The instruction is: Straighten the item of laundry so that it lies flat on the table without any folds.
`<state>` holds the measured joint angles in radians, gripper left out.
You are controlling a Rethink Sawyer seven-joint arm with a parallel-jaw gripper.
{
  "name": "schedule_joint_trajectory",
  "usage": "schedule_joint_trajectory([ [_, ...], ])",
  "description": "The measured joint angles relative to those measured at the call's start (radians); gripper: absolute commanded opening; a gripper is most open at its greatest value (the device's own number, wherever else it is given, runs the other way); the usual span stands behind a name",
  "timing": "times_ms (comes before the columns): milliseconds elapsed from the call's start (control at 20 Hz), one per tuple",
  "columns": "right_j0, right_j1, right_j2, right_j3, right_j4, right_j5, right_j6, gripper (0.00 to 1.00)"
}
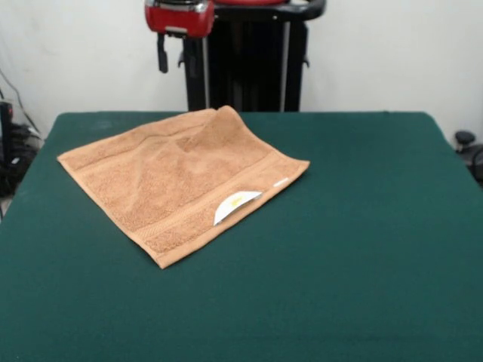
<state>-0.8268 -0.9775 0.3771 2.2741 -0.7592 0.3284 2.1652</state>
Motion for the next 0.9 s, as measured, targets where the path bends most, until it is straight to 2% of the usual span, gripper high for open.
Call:
schedule_joint_trajectory([
  [900,0.161,0.085,0.009,-0.252,0.030,0.094,0.000,1.00],
])
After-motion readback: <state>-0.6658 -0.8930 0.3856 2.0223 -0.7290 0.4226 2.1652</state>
